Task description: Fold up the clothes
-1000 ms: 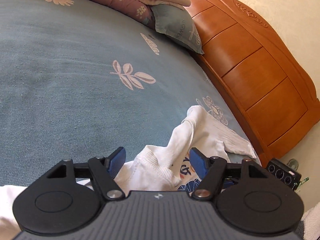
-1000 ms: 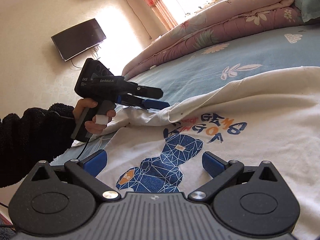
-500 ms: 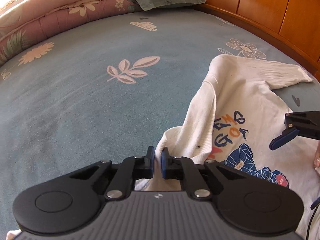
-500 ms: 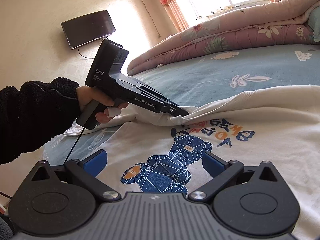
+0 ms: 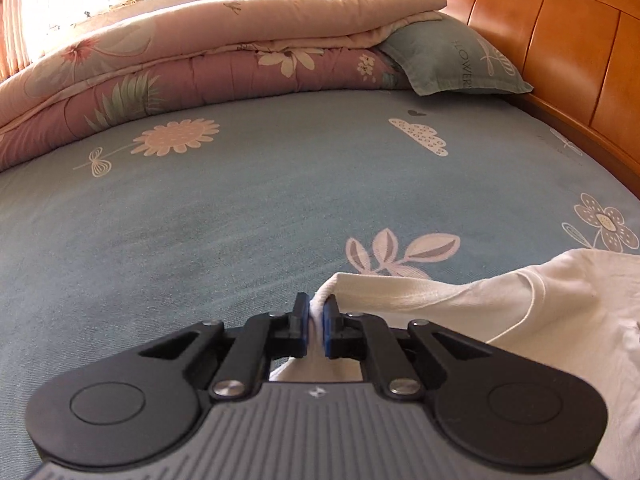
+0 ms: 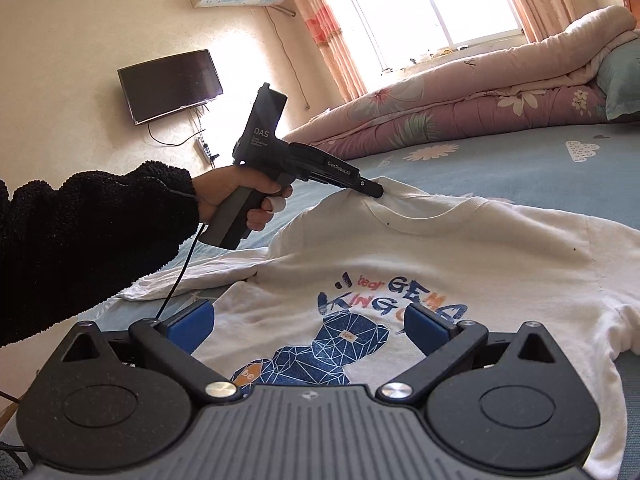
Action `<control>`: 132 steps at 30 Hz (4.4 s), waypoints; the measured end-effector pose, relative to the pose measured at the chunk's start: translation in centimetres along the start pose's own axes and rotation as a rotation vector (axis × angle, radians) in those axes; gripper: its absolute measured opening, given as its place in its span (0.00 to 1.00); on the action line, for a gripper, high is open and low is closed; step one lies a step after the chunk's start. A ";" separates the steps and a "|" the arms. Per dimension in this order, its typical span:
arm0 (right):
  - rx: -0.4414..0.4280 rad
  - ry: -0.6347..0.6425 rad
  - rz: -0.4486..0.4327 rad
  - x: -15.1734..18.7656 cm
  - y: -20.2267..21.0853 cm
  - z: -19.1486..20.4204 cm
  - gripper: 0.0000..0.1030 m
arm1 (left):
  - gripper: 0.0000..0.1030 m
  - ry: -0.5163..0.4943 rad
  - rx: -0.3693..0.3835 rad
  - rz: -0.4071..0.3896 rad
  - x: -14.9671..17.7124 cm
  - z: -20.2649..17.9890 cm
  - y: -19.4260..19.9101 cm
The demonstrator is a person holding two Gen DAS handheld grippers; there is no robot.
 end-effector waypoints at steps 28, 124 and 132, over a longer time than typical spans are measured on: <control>0.028 -0.053 0.001 0.0 -0.8 -1.7 1.00 | 0.45 0.153 -0.122 0.120 3.1 2.6 -1.0; 0.500 0.242 0.357 -6.6 -6.9 -10.7 0.46 | 0.97 0.083 0.204 -0.045 16.0 -4.3 11.2; 0.538 0.370 0.376 -6.8 -7.1 -9.1 0.10 | 0.98 0.092 0.208 -0.047 16.0 -4.2 11.3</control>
Point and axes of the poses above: each gripper's, at about its wrist camera, not at the fingertips, and y roughly against the way its jaws point, z to its left, x to its underside, the point moved 5 cm from there along -y, roughly the way its jaws point, and after that the axes turned 8 degrees about -y, right-handed, at the moved point
